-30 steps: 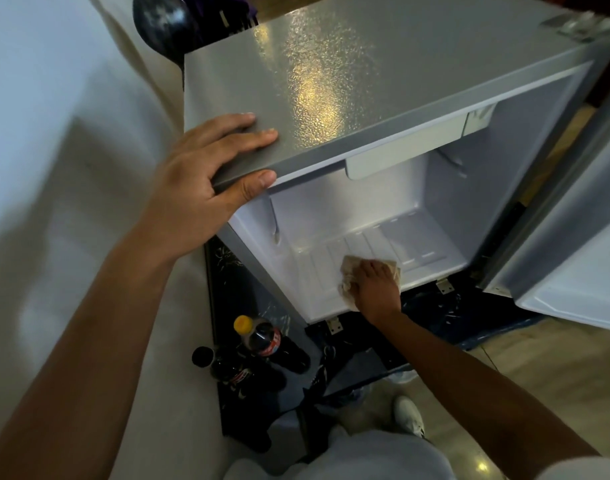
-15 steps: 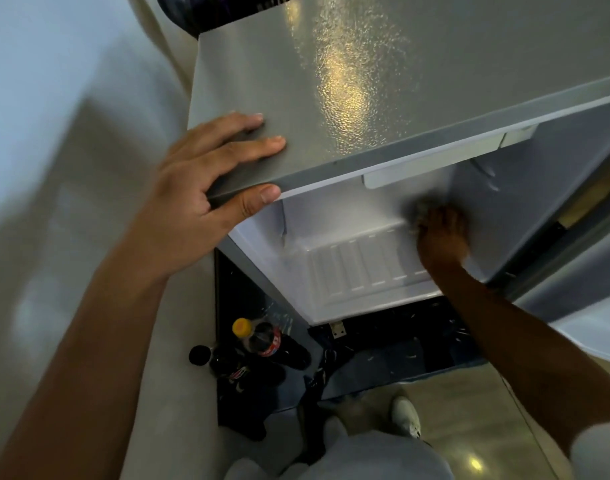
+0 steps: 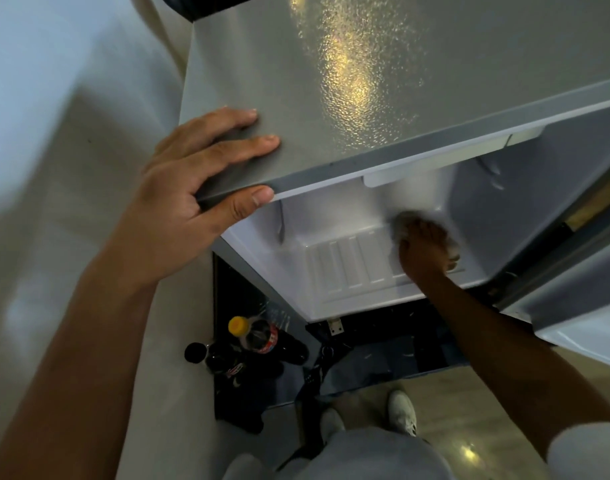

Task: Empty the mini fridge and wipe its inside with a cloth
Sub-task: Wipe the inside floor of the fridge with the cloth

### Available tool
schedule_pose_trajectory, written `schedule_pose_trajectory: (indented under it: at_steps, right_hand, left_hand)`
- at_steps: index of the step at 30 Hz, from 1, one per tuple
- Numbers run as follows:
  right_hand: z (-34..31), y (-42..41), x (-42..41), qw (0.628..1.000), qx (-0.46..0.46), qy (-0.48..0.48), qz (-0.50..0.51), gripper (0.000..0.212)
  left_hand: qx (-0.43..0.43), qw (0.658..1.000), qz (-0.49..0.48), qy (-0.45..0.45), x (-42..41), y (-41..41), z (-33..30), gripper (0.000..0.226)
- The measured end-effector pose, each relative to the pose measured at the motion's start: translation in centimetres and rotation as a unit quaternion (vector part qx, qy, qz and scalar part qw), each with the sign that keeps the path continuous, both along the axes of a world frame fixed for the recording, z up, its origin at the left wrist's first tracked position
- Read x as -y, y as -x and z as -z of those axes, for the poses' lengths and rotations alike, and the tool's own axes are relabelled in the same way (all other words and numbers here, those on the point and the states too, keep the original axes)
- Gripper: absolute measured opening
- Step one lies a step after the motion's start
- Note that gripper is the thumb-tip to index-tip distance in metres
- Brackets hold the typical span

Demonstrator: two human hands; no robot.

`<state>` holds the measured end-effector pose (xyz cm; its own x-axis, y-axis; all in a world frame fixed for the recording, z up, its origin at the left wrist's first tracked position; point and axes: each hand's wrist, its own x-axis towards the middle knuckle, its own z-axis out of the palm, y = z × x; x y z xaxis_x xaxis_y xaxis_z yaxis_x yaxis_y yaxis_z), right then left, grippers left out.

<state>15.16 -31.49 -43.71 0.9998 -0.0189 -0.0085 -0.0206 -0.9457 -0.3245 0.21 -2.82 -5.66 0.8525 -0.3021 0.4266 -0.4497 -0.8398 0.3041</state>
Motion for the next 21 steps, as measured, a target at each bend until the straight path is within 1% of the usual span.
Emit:
schedule_pose_trajectory:
  at_steps: [2,4,6,8,10,12,13,15,17,19,21]
  right_hand:
    - [0.0,1.7,-0.5,0.999,0.022,-0.005,-0.041,0.061]
    - [-1.0,3.4,-0.8,0.997,0.043,-0.027,-0.054,0.055]
    - [-2.8,4.2,-0.5,0.997,0.052,-0.048,-0.036,0.043]
    - [-4.0,3.9,0.2,0.994,0.081,-0.073,0.004,0.033]
    - [-4.8,3.1,1.1,0.989,0.11,-0.09,0.032,0.035]
    - [-5.0,2.5,1.5,0.988,0.118,-0.088,0.043,0.037]
    - [-5.1,2.5,1.5,0.989,0.111,-0.084,0.046,0.038]
    - [-4.2,2.1,1.4,0.995,0.068,-0.064,0.047,0.04]
    - [-2.8,2.1,1.0,0.999,0.01,-0.018,0.027,0.042]
    - [-1.7,2.2,0.7,1.0,-0.015,0.016,0.002,0.043]
    - [-2.3,2.5,0.4,1.0,-0.02,0.001,-0.005,0.042]
  left_hand:
    - [0.005,1.0,-0.001,-0.003,-0.1,0.0,0.0,0.049]
    - [0.003,1.0,-0.001,0.002,-0.1,0.0,0.0,0.049]
    - [0.0,1.0,0.0,0.003,-0.2,0.1,0.0,0.049]
    - [0.003,1.0,0.002,0.002,-0.2,0.0,0.0,0.048]
    - [0.007,1.0,0.002,0.002,-0.2,0.0,0.0,0.048]
    - [0.009,1.0,-0.002,0.002,-0.1,0.0,0.1,0.047]
    - [0.008,1.0,-0.004,0.002,-0.1,0.0,0.1,0.047]
    - [0.008,1.0,-0.004,-0.001,-0.1,-0.1,0.1,0.047]
    - [0.007,1.0,-0.002,-0.006,-0.1,0.0,0.1,0.048]
    - [0.004,1.0,0.0,-0.008,-0.1,0.0,0.0,0.049]
    - [0.007,1.0,-0.001,-0.01,-0.1,0.1,0.0,0.049]
